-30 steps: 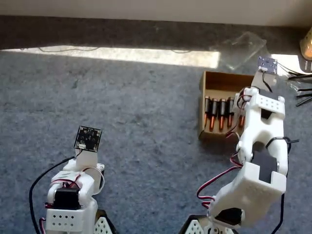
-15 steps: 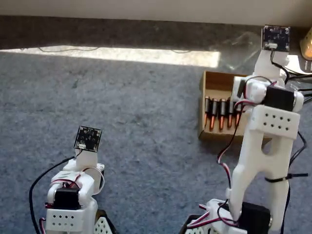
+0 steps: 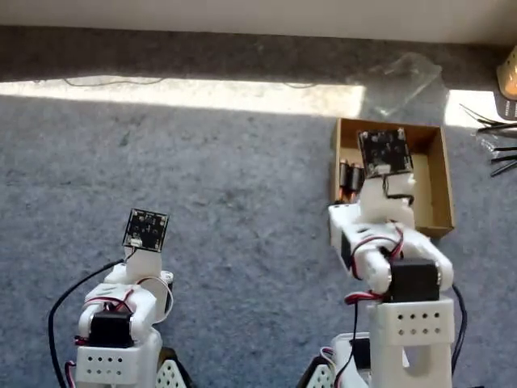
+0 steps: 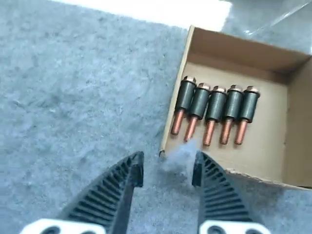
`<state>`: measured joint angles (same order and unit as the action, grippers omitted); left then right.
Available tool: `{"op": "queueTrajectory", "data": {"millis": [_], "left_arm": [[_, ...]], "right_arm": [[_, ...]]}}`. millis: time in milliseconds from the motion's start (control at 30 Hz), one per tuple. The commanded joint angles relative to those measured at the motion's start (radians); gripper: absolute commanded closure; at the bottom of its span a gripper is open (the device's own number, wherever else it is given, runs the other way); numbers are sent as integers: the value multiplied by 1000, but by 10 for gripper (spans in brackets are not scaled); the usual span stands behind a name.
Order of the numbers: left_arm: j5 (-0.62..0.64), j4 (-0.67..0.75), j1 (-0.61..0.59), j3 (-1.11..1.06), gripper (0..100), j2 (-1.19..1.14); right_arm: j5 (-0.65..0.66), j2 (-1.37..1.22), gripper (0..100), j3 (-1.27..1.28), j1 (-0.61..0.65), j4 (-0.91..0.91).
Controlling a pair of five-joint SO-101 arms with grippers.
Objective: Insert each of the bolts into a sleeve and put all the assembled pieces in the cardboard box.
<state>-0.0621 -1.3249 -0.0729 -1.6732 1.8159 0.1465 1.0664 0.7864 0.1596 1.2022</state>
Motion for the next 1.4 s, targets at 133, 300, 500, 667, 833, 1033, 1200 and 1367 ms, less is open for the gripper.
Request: {"op": "queueTrajectory", "data": {"millis": [133, 300, 500, 667, 833, 1033, 1200, 1367], "left_arm": [[-3, -3, 16, -22, 993, 2], [-2, -3, -28, -22, 993, 4], [89, -2, -104, -22, 993, 4], [95, -8, -101, -22, 993, 4], [95, -8, -96, -22, 993, 2], [95, -8, -96, -22, 993, 2], [94, -8, -96, -22, 993, 2], [94, -8, -94, -22, 993, 2]], "right_arm": [[11, 197, 853, 305, 18, -125], [11, 366, 853, 357, 18, -127], [9, 558, 853, 390, 15, -125], [9, 653, 853, 450, 15, -128], [8, 720, 853, 496, 15, -128], [5, 773, 853, 552, 15, -128], [3, 771, 853, 552, 13, -127], [3, 771, 854, 579, 13, -128]]}}
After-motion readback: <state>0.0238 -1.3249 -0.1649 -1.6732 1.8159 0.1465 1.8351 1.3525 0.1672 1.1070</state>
